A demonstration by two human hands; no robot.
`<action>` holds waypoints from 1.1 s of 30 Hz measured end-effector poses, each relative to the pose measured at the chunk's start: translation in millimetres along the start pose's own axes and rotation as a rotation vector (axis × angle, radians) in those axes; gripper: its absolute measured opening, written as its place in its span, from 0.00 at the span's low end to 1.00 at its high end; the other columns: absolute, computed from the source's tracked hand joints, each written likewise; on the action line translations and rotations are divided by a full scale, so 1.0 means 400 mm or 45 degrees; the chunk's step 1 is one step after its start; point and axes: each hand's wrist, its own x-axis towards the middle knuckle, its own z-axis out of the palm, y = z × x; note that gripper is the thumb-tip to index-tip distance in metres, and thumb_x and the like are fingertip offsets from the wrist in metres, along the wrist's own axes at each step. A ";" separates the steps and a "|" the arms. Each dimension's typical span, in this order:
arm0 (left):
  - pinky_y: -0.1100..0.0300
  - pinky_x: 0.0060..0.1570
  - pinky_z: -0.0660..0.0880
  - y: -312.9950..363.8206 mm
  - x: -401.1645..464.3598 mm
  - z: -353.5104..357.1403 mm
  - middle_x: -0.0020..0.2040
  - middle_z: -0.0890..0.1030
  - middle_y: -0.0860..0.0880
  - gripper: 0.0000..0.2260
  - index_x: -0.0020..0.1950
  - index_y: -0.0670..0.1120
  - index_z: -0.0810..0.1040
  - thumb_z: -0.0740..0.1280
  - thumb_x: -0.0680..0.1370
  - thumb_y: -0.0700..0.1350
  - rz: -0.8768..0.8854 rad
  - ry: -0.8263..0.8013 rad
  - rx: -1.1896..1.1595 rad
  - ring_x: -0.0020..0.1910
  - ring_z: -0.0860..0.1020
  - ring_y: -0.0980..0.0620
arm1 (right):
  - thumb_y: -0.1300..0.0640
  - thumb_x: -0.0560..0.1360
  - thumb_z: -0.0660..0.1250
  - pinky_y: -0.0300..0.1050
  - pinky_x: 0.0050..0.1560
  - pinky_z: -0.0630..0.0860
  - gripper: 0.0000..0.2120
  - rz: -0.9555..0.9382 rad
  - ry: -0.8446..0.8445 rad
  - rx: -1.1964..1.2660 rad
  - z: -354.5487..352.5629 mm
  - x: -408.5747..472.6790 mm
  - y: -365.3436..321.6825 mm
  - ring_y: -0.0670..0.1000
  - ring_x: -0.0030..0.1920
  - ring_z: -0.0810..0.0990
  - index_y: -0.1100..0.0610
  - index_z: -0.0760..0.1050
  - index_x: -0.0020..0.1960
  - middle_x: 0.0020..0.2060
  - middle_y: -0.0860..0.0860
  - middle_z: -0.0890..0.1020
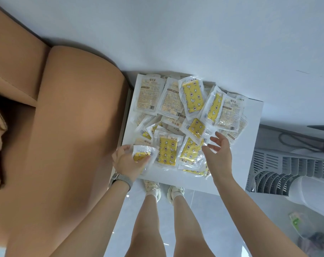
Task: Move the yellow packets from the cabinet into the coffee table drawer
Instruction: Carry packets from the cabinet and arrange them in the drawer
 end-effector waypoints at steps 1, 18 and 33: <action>0.60 0.62 0.61 0.005 -0.003 0.001 0.60 0.71 0.51 0.28 0.43 0.48 0.77 0.66 0.59 0.71 0.002 -0.021 0.036 0.66 0.63 0.47 | 0.64 0.75 0.66 0.34 0.44 0.71 0.27 0.001 -0.007 0.003 -0.001 0.000 0.000 0.48 0.57 0.77 0.52 0.64 0.72 0.60 0.46 0.75; 0.60 0.31 0.80 0.083 -0.042 -0.165 0.35 0.85 0.54 0.04 0.43 0.48 0.83 0.75 0.72 0.42 -0.112 -0.044 -0.912 0.35 0.84 0.55 | 0.64 0.75 0.68 0.46 0.56 0.75 0.24 -0.021 0.059 -0.005 -0.038 0.074 -0.038 0.48 0.54 0.77 0.54 0.68 0.69 0.59 0.48 0.76; 0.52 0.44 0.82 0.271 -0.017 -0.150 0.48 0.86 0.49 0.15 0.56 0.49 0.82 0.76 0.71 0.50 -0.159 -0.269 -1.160 0.48 0.85 0.48 | 0.40 0.72 0.71 0.45 0.47 0.78 0.25 -0.104 -0.359 -0.569 0.054 0.217 -0.323 0.52 0.47 0.80 0.61 0.77 0.55 0.48 0.57 0.81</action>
